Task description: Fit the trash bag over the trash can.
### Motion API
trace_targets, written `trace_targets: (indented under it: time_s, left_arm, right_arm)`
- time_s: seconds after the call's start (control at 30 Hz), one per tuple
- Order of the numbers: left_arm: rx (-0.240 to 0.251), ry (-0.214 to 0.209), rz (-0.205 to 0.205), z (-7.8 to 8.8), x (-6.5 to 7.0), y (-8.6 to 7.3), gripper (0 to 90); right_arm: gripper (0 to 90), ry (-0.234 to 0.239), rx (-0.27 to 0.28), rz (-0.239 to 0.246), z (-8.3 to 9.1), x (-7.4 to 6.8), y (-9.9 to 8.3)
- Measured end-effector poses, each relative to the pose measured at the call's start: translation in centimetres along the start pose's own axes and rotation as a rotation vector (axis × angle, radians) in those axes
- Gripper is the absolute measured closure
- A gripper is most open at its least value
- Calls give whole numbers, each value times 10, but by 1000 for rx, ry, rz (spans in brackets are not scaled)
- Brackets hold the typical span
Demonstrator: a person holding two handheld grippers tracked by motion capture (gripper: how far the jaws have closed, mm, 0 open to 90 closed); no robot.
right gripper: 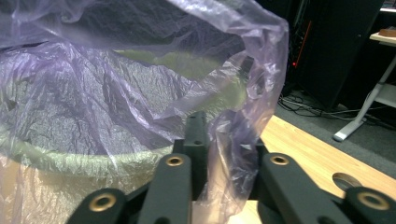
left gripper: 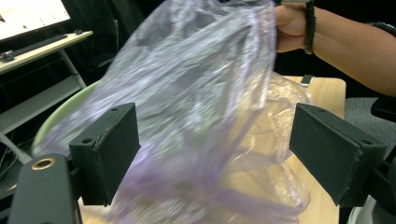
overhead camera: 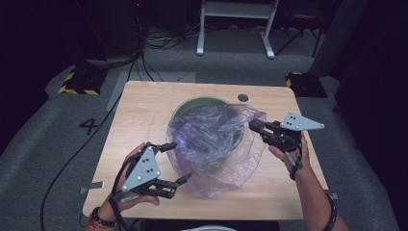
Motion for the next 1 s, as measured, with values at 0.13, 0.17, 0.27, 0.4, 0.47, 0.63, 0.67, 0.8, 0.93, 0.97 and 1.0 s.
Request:
trace_targets:
  time_s: [0.13, 0.17, 0.27, 0.4, 0.47, 0.63, 0.67, 0.8, 0.93, 0.97, 1.0]
  left_arm:
    - [-47, 21, -20, -16, 1, 4, 153]
    - [-54, 35, -21, -17, 0, 4, 153]
    - [-69, 87, -14, -21, -8, 6, 191]
    - [-104, 161, -11, -18, -21, 4, 380]
    - [-93, 193, 10, -13, -31, 2, 472]
    - [-96, 262, 47, -1, -55, -5, 666]
    - [-95, 266, 53, 0, -58, -6, 698]
    - [-98, 310, 71, 6, -72, -11, 713]
    - [-73, 306, 136, 13, -86, -21, 750]
    - [-72, 308, 149, 14, -89, -24, 764]
    - [-72, 302, 157, 15, -90, -26, 797]
  right_arm:
    - [823, 1, 8, 2, 0, -1, 1]
    - [823, 0, 12, 5, 0, -1, 2]
    - [823, 0, 21, 10, 2, -3, 3]
    - [823, 2, 41, 31, 3, -5, 6]
    - [825, 4, 48, 37, 3, -7, 7]
    - [842, 4, 45, 44, 1, -7, 8]
    - [845, 2, 44, 45, -1, -7, 8]
    - [862, -5, 35, 44, -5, -5, 9]
    - [886, -31, 6, 65, -11, -2, 7]
    - [890, -40, -5, 64, -12, 0, 5]
    - [896, -45, -14, 55, -13, 2, 3]
Point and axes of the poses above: each handheld gripper's, and its own axes: z roughly backward along the jaws, y roughly out of its top, x roughly to its right, the point moved 7 cm from there along -z, roughly forward along the jaws, and after that the axes turned 14 degrees about -y, right-handed, at the moved point
